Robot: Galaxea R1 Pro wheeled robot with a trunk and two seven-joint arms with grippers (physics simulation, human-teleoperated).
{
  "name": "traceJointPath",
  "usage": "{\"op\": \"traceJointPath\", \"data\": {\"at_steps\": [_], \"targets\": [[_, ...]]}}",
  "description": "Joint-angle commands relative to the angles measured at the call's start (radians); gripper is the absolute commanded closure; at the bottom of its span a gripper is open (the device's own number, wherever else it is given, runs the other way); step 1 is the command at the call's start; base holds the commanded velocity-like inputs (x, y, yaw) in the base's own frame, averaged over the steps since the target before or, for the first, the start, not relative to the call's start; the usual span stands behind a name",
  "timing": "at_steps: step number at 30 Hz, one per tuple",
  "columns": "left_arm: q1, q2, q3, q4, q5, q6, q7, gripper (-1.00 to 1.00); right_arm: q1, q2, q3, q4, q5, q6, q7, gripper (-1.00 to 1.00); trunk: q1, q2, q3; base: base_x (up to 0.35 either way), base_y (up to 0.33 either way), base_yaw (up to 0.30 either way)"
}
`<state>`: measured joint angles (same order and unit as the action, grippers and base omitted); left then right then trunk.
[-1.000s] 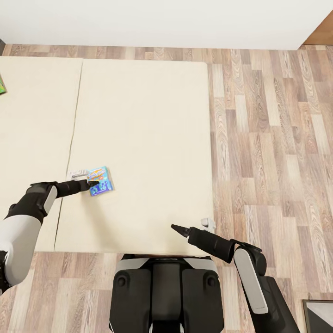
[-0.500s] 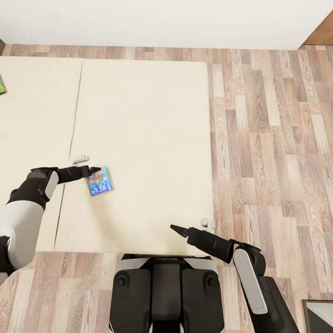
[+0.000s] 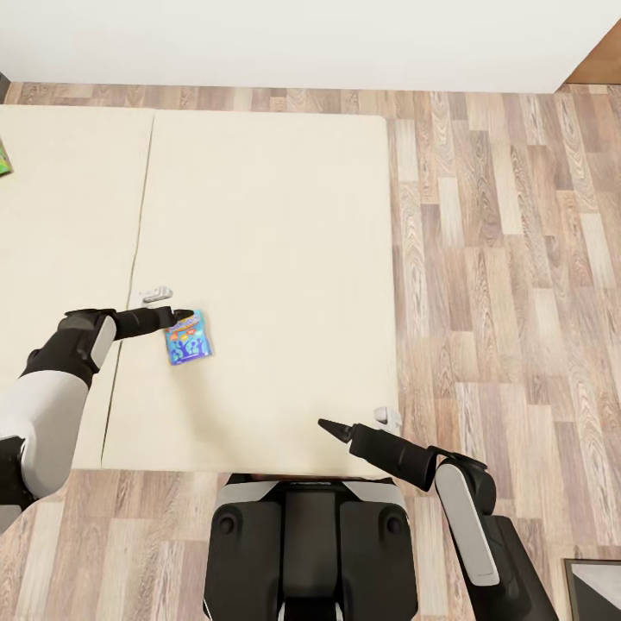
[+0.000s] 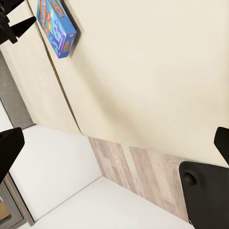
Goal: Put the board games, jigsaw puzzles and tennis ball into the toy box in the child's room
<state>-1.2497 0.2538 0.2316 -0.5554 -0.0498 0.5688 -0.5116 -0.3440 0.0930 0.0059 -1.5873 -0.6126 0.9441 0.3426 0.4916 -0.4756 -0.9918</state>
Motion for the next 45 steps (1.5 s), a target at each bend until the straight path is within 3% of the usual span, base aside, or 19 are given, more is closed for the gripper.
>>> {"op": "traceJointPath", "data": {"at_steps": [1, 17, 27, 45], "targets": [[0.0, -0.001, 0.005, -0.001, -0.005, 0.006, -0.006, -1.0, -0.001, 0.001, -0.002, 0.0, 0.007, 0.004, 0.007, -1.0, 0.001, -0.001, -0.001, 0.0, 0.0, 0.0], [0.0, -0.001, 0.003, 0.0, -0.005, 0.003, -0.005, -1.0, -0.001, 0.001, -0.004, 0.0, 0.007, 0.005, 0.008, -1.0, 0.001, -0.001, -0.005, 0.0, 0.0, 0.0], [0.0, -0.001, 0.004, 0.009, -0.003, -0.023, 0.048, -1.0, -0.001, 0.001, -0.004, 0.0, 0.007, 0.007, 0.008, -1.0, 0.001, -0.001, -0.015, 0.0, 0.0, 0.0], [0.001, -0.002, 0.005, 0.046, -0.003, -0.038, 0.05, -1.0, 0.0, 0.001, -0.004, 0.0, 0.007, 0.007, 0.007, -1.0, 0.001, -0.001, -0.032, 0.0, 0.0, 0.0]]}}
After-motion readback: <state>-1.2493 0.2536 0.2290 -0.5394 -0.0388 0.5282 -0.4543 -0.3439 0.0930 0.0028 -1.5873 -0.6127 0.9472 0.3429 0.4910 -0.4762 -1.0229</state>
